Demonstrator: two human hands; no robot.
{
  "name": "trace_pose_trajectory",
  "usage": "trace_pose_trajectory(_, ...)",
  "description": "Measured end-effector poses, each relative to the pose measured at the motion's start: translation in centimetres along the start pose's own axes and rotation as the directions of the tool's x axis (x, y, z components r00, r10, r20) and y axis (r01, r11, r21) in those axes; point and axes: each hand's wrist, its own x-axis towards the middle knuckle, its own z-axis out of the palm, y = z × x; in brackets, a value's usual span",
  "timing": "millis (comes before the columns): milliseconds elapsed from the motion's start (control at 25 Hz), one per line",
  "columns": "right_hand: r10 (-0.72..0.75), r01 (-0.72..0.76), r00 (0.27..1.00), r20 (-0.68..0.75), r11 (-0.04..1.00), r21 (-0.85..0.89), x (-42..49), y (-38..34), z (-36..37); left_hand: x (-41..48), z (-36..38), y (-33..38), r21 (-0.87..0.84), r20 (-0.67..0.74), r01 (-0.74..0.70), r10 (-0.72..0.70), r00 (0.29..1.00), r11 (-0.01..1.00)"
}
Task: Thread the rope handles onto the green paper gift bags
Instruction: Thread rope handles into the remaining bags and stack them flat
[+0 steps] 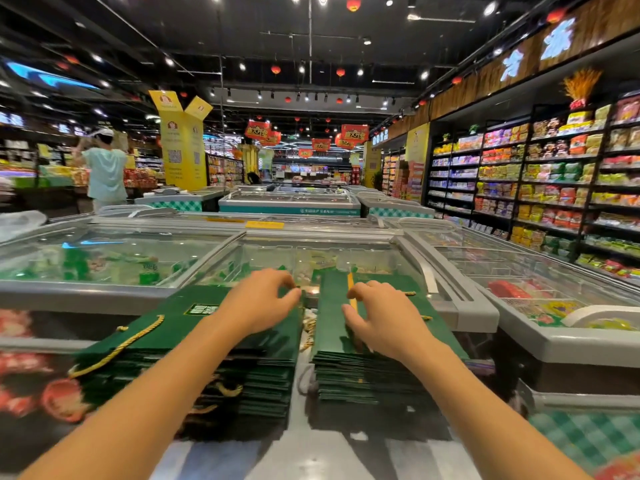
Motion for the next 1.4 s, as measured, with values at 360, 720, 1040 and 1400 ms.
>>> trace_pose_trajectory(360, 0.042, -0.085, 0.960, 0.278, 0.985, 0.147, 2.5, -13.4, 3.9, -10.1, -8.1, -13.7, 0.278, -0.067, 0.439, -0.439, 0.896, 0.854)
trace_pose_trajectory(720, 0.232, -0.275, 0.958, 0.168, 0.909, 0.314, 2.0, -15.4, 5.1, -12.7, -6.3, -15.1, -0.166, -0.122, 0.585, -0.605, 0.787, 0.794)
trace_pose_trajectory(1040, 0.190, -0.117, 0.978, -0.080, 0.832, 0.542, -4.4, -12.4, -1.0, -17.2, -7.9, -7.9, -0.681, -0.225, 0.217, -0.482, 0.847, 0.699)
trace_pose_trajectory(1400, 0.262, -0.155, 0.961, -0.086, 0.773, 0.615, -16.1, -5.5, 0.9, -23.0, -0.3, -2.0, -0.721, -0.145, 0.128, -0.329, 0.933, 0.681)
